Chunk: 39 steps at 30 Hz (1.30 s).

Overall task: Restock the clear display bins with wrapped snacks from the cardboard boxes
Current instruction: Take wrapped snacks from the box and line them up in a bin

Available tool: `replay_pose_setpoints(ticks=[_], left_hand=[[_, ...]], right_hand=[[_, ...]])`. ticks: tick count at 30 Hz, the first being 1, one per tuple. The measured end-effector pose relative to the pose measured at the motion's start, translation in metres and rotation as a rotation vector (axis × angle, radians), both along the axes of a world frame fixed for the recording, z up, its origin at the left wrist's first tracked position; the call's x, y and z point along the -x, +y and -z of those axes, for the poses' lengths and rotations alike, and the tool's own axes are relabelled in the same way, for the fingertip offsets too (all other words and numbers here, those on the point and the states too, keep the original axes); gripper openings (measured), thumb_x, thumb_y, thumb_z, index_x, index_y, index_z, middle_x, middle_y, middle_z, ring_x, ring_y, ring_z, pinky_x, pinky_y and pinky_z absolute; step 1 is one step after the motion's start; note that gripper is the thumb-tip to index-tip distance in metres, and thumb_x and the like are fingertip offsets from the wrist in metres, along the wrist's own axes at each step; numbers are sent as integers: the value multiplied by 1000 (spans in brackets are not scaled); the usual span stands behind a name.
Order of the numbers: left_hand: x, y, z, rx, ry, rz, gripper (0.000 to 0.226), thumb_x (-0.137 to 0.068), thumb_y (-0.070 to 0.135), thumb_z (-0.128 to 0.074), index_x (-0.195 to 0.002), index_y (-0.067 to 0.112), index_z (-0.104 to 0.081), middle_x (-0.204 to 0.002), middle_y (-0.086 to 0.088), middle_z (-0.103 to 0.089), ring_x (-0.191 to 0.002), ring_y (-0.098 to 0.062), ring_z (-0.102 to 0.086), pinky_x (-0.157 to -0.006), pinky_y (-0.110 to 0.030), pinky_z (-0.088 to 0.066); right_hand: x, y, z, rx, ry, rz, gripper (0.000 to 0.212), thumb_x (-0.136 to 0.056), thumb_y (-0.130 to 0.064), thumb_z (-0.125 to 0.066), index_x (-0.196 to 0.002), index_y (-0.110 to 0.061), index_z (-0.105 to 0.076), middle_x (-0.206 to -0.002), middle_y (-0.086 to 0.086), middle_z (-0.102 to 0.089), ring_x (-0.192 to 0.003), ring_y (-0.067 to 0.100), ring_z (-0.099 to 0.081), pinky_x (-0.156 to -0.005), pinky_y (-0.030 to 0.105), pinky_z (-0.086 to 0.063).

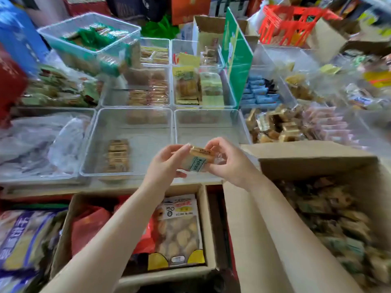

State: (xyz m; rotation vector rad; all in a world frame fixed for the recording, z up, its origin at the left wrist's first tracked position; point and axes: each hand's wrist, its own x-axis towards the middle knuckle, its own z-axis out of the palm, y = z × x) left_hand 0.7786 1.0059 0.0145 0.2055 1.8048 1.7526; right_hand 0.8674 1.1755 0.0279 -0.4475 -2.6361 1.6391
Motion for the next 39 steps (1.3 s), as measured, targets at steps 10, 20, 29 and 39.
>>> replay_pose_setpoints(ticks=[10,20,29,39], left_hand=[[159,-147,90,407,393,-117,38,-89,52,-65,-117,25,-66,-106,6,-69,-98,-14,-66,-88,-39,-55],[232,-199,179,930,743,172,77,-99,50,-40,-161,16,-9,-169,-3,3,-156,-21,-2,-124,-47,-16],[233,-197,183,962,747,174,78,-93,46,-37,-160,10,-21,-168,-9,-11,-152,-28,-22,-113,-53,-33],[234,-197,179,992,695,232,78,-96,45,-30,-161,14,0,-168,-3,11,-156,-22,-2,-120,-49,-20]], right_hand=[[179,-137,71,-451,-18,-270,27,-87,-22,-74,-105,-23,-55,-96,-3,-67,-88,19,-64,-76,36,-53],[348,-149,145,-867,-33,-272,18,-92,-11,-60,-109,-8,-55,-109,12,-59,-105,33,-53,-82,44,-45],[406,-177,222,-865,-213,-373,25,-88,-3,-49,-110,-10,-58,-113,15,-63,-109,36,-56,-79,41,-47],[363,-179,232,-792,-317,-436,57,-93,-20,-51,-149,-11,-42,-157,13,-35,-146,34,-27,-117,46,-29]])
